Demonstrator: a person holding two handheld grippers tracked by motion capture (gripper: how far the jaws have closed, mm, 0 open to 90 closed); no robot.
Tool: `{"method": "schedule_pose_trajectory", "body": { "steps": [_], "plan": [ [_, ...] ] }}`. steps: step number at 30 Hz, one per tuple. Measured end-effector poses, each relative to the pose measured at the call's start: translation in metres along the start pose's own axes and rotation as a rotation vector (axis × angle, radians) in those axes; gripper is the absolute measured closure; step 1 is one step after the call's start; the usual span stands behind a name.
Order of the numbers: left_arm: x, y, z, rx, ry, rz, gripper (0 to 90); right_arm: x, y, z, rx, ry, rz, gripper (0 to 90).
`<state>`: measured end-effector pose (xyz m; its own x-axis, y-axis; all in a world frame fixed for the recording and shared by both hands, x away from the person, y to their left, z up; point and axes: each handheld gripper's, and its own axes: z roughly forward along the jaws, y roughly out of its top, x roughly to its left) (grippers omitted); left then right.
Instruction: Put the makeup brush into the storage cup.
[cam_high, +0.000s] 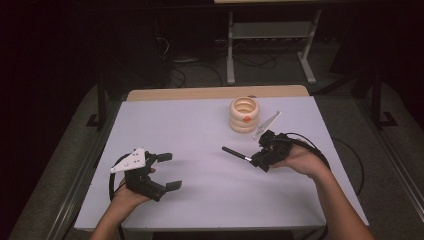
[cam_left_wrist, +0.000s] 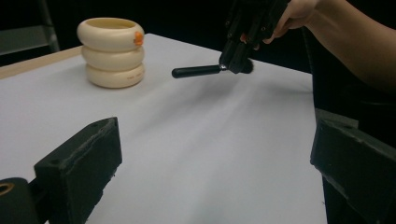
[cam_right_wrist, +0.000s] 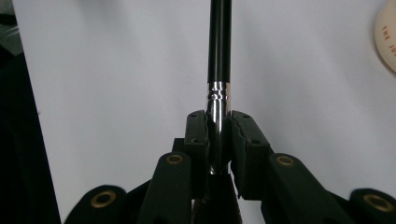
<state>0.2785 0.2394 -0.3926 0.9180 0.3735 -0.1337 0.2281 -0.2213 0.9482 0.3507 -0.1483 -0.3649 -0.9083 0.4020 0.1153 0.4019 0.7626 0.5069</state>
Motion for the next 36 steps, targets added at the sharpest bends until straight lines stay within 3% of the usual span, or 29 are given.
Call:
{"method": "schedule_pose_trajectory", "body": {
  "steps": [6, 12, 29, 36],
  "plan": [
    [0.003, 0.008, 0.01, 0.016, -0.035, 0.027, 1.7, 0.007, 0.0, 0.0, 0.008, 0.051, -0.064, 76.6],
    [0.004, 0.014, 0.021, 0.029, -0.093, 0.047, 1.7, 0.013, 0.001, 0.0, 0.027, 0.059, -0.124, 76.6],
    [0.006, 0.036, 0.058, 0.123, -0.175, 0.132, 1.7, 0.028, 0.007, 0.001, 0.07, 0.113, -0.199, 76.6],
    [0.009, 0.041, 0.075, 0.156, -0.219, 0.134, 1.7, 0.032, 0.01, 0.001, 0.077, 0.122, -0.223, 76.6]
  ]
}}
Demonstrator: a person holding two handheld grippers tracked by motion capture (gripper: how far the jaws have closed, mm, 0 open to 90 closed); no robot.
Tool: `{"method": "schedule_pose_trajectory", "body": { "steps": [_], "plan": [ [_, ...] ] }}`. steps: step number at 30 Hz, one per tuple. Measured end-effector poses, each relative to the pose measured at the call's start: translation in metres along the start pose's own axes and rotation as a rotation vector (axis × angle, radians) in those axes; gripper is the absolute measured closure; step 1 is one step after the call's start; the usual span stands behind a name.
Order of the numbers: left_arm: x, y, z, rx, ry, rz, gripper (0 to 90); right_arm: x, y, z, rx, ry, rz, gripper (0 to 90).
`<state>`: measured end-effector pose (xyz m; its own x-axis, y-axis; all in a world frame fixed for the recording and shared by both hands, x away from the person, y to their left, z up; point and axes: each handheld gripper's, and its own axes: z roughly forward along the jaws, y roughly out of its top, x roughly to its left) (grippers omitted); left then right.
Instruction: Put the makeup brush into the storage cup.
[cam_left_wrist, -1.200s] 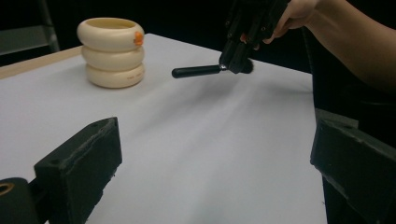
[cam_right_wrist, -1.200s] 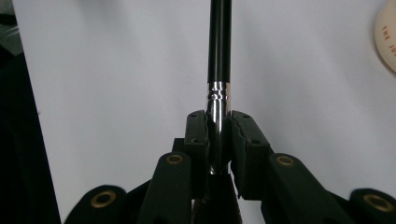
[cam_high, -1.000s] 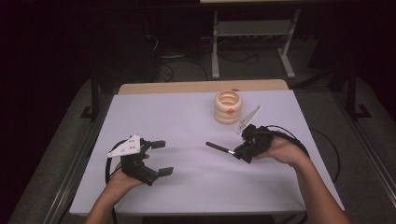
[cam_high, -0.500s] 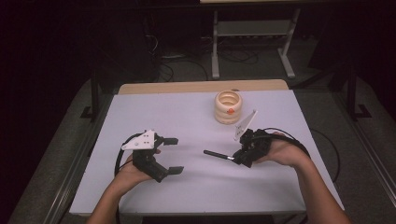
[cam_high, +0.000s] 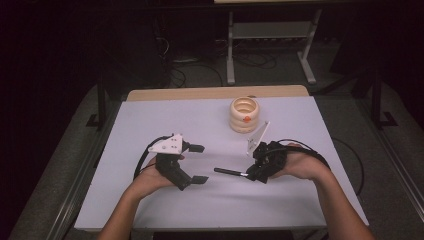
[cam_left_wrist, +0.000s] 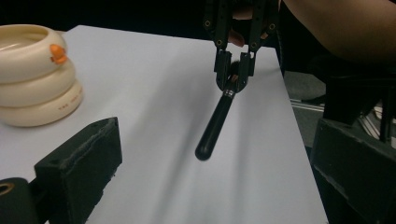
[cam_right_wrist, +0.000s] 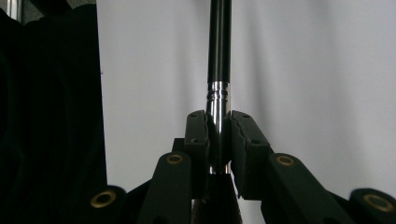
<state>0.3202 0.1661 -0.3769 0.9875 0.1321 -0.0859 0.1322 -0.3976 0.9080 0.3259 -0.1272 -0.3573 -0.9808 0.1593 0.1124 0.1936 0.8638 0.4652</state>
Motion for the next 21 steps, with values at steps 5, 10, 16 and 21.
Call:
{"method": "schedule_pose_trajectory", "body": {
  "steps": [5, 10, 16, 21],
  "plan": [
    [-0.001, 0.002, 0.01, 0.046, -0.027, 0.022, 1.7, 0.003, 0.003, 0.001, 0.007, 0.0, -0.018, 76.6],
    [-0.005, -0.001, 0.017, 0.096, -0.052, 0.032, 1.7, 0.006, 0.007, 0.004, 0.013, 0.006, -0.042, 76.6],
    [-0.008, -0.003, 0.023, 0.158, -0.064, 0.027, 1.7, 0.01, 0.013, 0.01, 0.032, 0.023, -0.061, 76.6],
    [-0.011, -0.005, 0.03, 0.207, -0.076, 0.023, 6.4, 0.013, 0.016, 0.013, 0.035, 0.028, -0.081, 76.6]
  ]
}}
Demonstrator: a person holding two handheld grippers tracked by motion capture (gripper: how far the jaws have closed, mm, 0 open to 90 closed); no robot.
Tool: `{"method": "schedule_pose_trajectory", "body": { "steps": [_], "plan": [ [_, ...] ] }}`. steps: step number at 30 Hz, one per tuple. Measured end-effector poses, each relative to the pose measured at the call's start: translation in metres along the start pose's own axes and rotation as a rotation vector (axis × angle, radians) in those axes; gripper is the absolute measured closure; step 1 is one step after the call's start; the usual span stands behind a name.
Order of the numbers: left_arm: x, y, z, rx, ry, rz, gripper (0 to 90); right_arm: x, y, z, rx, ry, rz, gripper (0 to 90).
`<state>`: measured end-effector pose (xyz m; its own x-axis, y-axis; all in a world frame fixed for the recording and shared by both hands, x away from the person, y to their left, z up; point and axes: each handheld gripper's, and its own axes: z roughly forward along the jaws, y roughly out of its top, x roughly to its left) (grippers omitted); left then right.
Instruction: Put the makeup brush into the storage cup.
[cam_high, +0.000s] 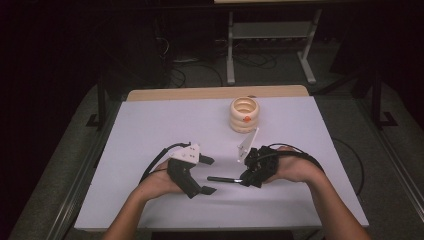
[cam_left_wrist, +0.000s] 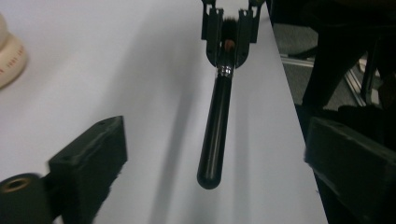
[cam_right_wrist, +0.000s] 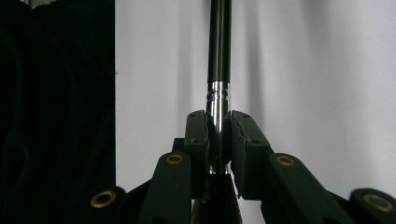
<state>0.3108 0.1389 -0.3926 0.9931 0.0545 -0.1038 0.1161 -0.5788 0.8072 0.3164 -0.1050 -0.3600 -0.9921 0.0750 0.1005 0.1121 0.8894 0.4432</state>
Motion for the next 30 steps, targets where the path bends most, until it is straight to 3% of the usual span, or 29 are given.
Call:
{"method": "schedule_pose_trajectory", "body": {
  "steps": [3, 9, 17, 23, 30],
  "plan": [
    [-0.002, 0.0, 0.004, 0.019, -0.005, -0.004, 7.2, 0.002, 0.002, 0.001, 0.002, 0.009, -0.006, 76.6],
    [-0.005, 0.001, 0.008, 0.034, -0.024, -0.009, 18.7, 0.005, 0.006, 0.006, 0.01, 0.026, -0.027, 76.6],
    [-0.008, 0.002, 0.011, 0.072, -0.026, 0.015, 34.3, 0.007, 0.009, 0.01, 0.02, 0.038, -0.046, 76.6],
    [-0.01, 0.002, 0.014, 0.107, -0.059, 0.021, 46.7, 0.008, 0.011, 0.013, 0.023, 0.045, -0.052, 76.6],
    [-0.011, 0.002, 0.016, 0.127, -0.068, 0.023, 57.2, 0.009, 0.012, 0.014, 0.03, 0.051, -0.048, 76.6]
  ]
}}
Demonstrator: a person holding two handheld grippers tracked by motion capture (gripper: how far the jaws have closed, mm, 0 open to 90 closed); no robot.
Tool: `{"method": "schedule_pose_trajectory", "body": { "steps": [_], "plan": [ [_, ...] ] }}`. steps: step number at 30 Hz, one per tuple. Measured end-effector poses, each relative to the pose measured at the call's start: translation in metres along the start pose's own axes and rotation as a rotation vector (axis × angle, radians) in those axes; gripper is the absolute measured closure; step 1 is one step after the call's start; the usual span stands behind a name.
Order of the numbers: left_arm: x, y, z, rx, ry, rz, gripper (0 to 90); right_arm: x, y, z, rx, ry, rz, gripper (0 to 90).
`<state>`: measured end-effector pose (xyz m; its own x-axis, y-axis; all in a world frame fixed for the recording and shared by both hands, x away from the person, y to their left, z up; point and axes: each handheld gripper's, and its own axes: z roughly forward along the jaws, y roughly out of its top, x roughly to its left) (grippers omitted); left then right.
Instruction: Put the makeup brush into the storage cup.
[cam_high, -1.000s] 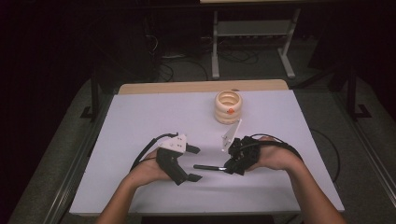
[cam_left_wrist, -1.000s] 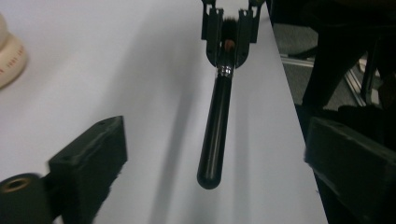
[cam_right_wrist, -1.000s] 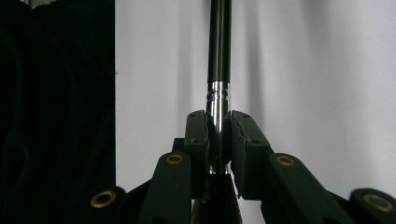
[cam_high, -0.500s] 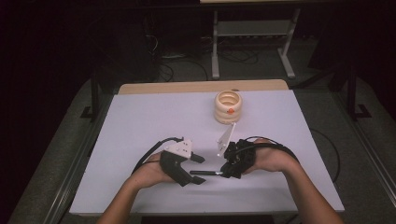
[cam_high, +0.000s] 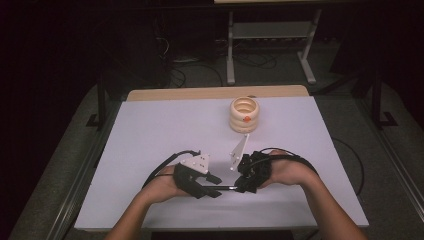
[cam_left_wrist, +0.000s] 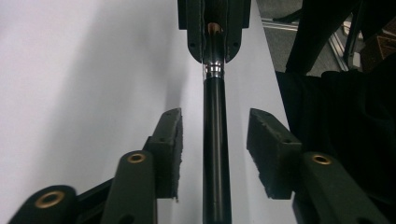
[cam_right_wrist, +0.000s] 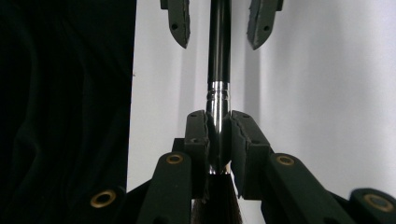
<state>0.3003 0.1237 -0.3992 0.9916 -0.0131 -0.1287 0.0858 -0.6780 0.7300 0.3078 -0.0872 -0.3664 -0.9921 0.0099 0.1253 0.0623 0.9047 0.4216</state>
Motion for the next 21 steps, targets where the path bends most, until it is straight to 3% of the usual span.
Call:
{"method": "schedule_pose_trajectory", "body": {
  "steps": [4, 16, 21],
  "plan": [
    [-0.0008, -0.0002, 0.0023, 0.01, -0.002, -0.011, 61.2, -0.0004, 0.0007, 0.0018, 0.001, 0.006, -0.009, 76.6],
    [-0.0023, 0.0009, 0.0036, 0.036, 0.033, 0.015, 77.5, -0.0007, 0.0009, 0.0011, -0.004, -0.004, -0.004, 76.6],
    [-0.0028, 0.0009, 0.0051, 0.042, 0.025, 0.015, 78.8, -0.0003, 0.0005, 0.0013, -0.004, 0.004, -0.002, 76.6]
  ]
}}
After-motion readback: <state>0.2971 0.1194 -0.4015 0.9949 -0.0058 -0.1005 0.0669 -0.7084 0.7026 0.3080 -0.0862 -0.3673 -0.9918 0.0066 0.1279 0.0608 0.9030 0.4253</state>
